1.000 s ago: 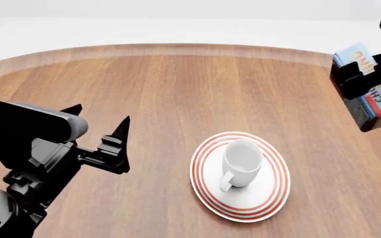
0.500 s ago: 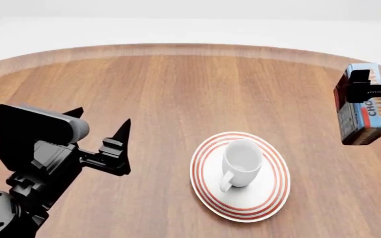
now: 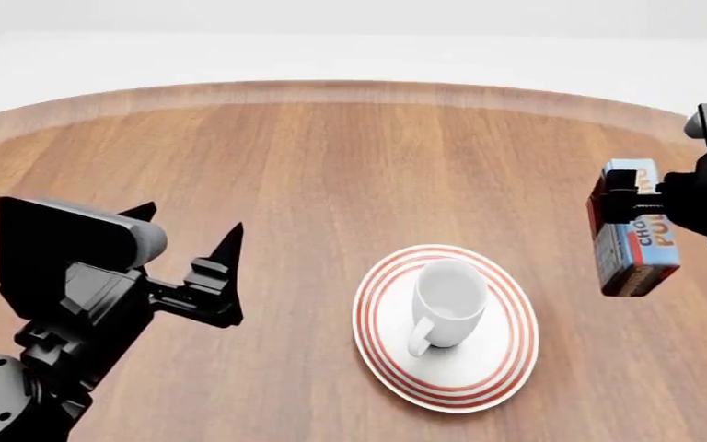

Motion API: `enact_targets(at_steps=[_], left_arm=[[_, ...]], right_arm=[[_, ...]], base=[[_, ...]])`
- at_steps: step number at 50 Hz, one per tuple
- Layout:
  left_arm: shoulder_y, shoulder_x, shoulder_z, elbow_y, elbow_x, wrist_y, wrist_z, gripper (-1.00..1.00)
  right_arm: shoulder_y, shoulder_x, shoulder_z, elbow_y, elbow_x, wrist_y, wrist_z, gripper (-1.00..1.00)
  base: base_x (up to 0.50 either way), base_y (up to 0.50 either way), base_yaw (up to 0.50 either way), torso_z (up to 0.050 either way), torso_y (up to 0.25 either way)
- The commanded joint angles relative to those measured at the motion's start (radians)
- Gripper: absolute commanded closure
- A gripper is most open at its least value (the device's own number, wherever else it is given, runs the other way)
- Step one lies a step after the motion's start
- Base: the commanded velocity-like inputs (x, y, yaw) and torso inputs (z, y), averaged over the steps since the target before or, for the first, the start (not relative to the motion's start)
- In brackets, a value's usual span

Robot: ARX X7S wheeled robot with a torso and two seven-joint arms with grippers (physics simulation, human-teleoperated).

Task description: Pick up the white mug and put it on the plate, and put the chocolate pudding to the right of the plate.

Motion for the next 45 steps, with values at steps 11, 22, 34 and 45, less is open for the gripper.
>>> enact_targets(at_steps=[11,22,34,45], left_arm=[[0.016,0.033,-0.020,-0.012,0.025,0.011,0.027,-1.00],[0.013,0.043,-0.020,-0.015,0.024,0.003,0.026,-1.00],[0.014,0.048,-0.020,-0.016,0.024,-0.001,0.025,-1.00],[0.019,0.052,-0.019,-0.018,0.026,0.000,0.026,-1.00]], right_arm=[[-0.067,-0.060,-0.006,0.114,-0.082,-0.086,-0.068,1.00],[-0.088,-0.074,-0.010,0.187,-0.096,-0.133,-0.096,1.00],[-0.111,-0.098,0.002,0.261,-0.096,-0.187,-0.122,1.00],[-0.130,-0.103,0.014,0.300,-0.095,-0.214,-0.121,1.00]], base=[[0.00,0.00,0.00,0.000,0.000],[0.00,0.00,0.00,0.000,0.000],[0.00,0.00,0.00,0.000,0.000],[0.00,0.00,0.00,0.000,0.000]])
